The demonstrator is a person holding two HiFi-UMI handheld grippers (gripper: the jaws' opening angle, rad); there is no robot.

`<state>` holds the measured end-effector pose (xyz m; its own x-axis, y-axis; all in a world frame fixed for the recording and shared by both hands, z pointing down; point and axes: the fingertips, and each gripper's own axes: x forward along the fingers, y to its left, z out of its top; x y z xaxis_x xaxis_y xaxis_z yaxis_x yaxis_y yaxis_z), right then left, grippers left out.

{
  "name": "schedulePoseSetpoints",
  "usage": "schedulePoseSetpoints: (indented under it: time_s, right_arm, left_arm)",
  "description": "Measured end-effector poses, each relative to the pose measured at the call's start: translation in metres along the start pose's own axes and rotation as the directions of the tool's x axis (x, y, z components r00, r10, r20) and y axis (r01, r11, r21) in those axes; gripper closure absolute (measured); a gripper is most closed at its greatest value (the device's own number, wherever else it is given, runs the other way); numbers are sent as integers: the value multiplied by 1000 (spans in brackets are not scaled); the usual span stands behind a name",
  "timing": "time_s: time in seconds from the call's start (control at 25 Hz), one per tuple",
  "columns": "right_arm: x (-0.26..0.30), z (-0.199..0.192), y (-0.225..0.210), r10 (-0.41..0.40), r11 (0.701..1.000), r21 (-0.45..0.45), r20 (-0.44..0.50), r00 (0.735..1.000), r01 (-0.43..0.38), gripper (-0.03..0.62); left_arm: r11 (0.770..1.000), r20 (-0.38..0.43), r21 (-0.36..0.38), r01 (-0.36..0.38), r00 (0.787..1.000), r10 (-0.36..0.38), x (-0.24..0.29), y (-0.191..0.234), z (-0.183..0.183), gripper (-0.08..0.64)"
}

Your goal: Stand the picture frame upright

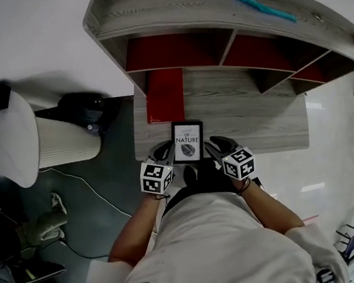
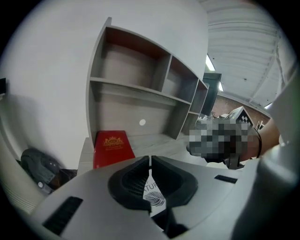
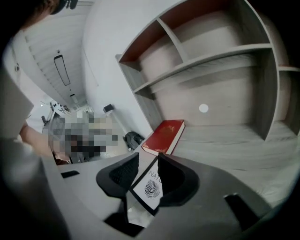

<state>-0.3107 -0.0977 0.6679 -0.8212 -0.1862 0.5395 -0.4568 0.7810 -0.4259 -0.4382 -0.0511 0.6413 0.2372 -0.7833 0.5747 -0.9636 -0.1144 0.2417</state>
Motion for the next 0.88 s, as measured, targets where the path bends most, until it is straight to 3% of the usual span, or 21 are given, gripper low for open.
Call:
schedulePoseSetpoints:
  time_s: [0.44, 0.88]
  right_arm:
    - [54, -73, -48, 0, 995, 100, -176, 984, 18, 408]
    - [94, -131, -69, 54, 979, 203, -310, 949, 10, 396]
  left_arm:
    - [996, -185, -92, -13, 983, -4, 55, 32, -73, 455]
    - [989, -356, -145, -37, 934, -18, 105, 48, -136, 396]
